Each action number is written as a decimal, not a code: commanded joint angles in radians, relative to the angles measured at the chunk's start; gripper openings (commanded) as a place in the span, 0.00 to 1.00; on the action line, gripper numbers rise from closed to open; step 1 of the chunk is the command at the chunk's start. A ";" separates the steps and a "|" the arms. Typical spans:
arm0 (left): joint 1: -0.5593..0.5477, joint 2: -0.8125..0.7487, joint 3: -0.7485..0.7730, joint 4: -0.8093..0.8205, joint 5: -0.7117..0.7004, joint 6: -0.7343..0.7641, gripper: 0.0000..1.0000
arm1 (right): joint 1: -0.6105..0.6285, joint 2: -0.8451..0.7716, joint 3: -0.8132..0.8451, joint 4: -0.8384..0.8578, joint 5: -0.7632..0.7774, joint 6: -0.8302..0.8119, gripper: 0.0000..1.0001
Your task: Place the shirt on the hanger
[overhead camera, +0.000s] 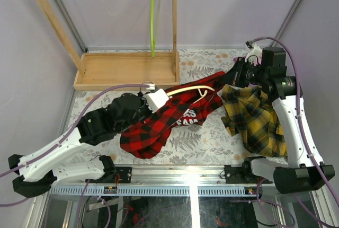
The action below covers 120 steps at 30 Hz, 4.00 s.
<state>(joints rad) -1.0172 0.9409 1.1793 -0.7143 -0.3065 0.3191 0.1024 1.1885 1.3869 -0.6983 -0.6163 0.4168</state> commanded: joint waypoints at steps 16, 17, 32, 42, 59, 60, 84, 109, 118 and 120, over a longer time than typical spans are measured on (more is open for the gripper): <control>-0.136 0.155 0.077 0.037 -0.278 -0.019 0.00 | 0.318 -0.098 -0.091 0.423 -0.040 0.349 0.00; -0.139 0.159 0.076 0.049 -0.292 -0.019 0.00 | 0.337 -0.100 -0.094 0.446 -0.054 0.358 0.00; -0.137 0.043 0.006 0.319 -0.554 0.029 0.00 | 0.430 -0.310 -0.284 0.040 0.008 0.017 0.33; -0.138 -0.017 0.005 0.175 -0.260 0.060 0.00 | 0.430 -0.397 -0.088 -0.063 0.272 -0.152 0.64; -0.138 0.115 0.016 0.195 0.135 0.109 0.00 | 0.430 -0.226 -0.115 0.359 0.079 0.011 0.57; -0.139 0.125 0.019 0.203 0.147 0.108 0.00 | 0.430 -0.223 -0.134 0.393 0.063 0.034 0.55; -0.139 0.248 0.087 0.260 0.271 0.088 0.00 | 0.430 -0.194 -0.424 0.768 -0.156 0.241 0.53; -0.138 0.189 0.015 0.340 0.253 0.009 0.17 | 0.430 -0.238 -0.497 1.041 -0.218 0.323 0.00; -0.139 0.019 -0.064 0.384 0.214 -0.101 0.83 | 0.430 -0.312 -0.431 0.986 -0.175 0.243 0.00; -0.139 -0.031 -0.071 0.369 0.207 -0.128 0.85 | 0.430 -0.331 -0.410 0.953 -0.153 0.215 0.00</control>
<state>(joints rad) -1.1515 0.9997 1.1259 -0.4175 -0.0662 0.2691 0.5289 0.9154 0.8822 0.2356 -0.8124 0.6807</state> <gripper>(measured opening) 0.834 0.030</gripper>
